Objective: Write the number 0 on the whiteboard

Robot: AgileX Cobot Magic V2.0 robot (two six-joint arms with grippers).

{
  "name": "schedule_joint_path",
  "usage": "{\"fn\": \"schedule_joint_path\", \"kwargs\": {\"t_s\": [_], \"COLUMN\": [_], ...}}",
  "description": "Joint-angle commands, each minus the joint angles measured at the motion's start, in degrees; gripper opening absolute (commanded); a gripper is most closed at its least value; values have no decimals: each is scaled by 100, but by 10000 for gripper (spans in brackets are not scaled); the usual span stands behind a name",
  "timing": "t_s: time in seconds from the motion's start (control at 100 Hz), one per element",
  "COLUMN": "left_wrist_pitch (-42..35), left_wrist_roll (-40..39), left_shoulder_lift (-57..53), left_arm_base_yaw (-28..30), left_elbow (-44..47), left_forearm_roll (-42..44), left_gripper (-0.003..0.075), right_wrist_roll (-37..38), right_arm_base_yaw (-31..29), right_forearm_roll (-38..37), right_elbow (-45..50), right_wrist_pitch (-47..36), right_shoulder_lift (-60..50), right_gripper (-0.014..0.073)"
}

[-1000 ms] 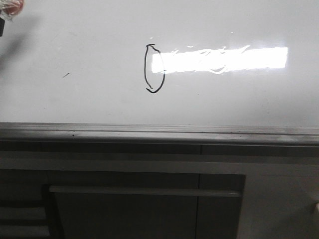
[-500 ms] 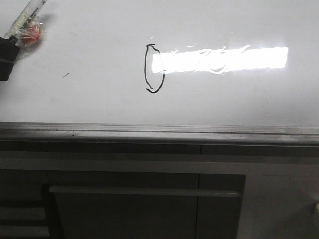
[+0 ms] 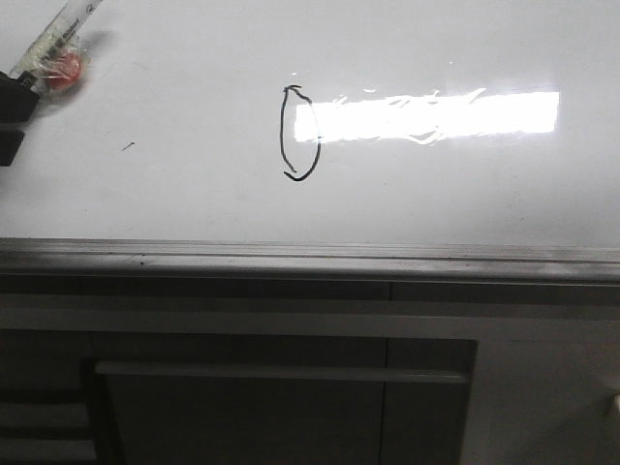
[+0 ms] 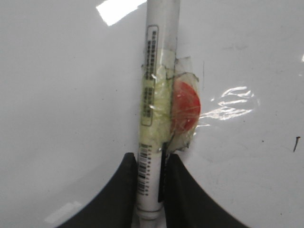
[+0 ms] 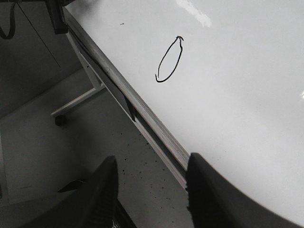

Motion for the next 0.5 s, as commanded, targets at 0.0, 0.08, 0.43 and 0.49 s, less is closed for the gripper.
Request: {"fn": "schedule_joint_path", "kwargs": {"t_s": [0.0, 0.08, 0.43, 0.49], "left_wrist_pitch": [-358, -347, -347, -379], "left_wrist_roll": [-16, -16, -16, -16], "left_shoulder_lift": [-88, -88, -88, -99], "left_arm_base_yaw": [7, 7, 7, 7], "left_elbow": [-141, -141, -141, -141], "left_forearm_roll": [12, 12, 12, 12], "left_gripper": [-17, 9, 286, 288], "right_wrist_roll": [12, 12, 12, 12], "right_arm_base_yaw": [-36, -36, -36, -36], "right_forearm_roll": [251, 251, 251, 251], "right_elbow": [-177, -177, -177, -177], "right_wrist_pitch": [-120, -106, -96, -96], "right_shoulder_lift": [-48, -48, -48, -48], "right_gripper": [302, 302, 302, 302]}}
